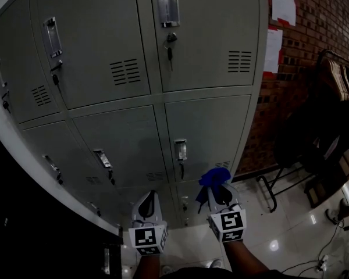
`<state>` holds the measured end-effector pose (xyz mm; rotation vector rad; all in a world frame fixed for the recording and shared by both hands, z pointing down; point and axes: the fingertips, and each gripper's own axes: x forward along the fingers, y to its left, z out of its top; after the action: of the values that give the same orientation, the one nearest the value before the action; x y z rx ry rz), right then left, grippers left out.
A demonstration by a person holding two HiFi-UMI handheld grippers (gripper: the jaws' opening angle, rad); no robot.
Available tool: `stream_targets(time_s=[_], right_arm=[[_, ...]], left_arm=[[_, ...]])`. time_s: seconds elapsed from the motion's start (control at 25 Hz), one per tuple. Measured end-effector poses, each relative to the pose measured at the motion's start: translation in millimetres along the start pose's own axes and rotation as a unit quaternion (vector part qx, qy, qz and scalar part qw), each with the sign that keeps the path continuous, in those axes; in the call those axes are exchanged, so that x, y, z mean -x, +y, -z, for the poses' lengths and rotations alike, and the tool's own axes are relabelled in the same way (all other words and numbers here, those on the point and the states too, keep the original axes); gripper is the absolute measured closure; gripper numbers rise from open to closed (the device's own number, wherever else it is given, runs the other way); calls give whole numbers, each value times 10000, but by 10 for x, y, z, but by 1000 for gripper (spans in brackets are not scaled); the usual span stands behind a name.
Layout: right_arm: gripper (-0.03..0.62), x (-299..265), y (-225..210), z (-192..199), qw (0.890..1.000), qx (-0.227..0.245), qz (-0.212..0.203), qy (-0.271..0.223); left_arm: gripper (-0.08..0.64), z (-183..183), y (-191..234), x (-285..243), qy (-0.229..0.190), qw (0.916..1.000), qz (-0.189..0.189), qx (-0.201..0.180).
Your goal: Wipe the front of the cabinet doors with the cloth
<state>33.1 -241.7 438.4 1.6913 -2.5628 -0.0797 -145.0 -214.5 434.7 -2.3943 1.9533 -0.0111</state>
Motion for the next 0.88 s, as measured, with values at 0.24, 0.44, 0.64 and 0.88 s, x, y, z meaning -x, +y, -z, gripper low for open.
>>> stream_targets(time_s=[0.24, 0.44, 0.64, 0.88], right_arm=[[526, -31, 48, 35, 10000, 15, -79, 18], [526, -23, 64, 3, 9999, 93, -105, -27], [526, -31, 94, 9, 9996, 252, -116, -27], [526, -14, 95, 74, 9995, 247, -163, 99]], left_arm=[[543, -14, 50, -15, -13, 10000, -69, 0], [543, -34, 56, -7, -40, 10000, -80, 7], [543, -24, 47, -8, -40, 10000, -56, 6], [543, -25, 14, 18, -33, 10000, -40, 29]])
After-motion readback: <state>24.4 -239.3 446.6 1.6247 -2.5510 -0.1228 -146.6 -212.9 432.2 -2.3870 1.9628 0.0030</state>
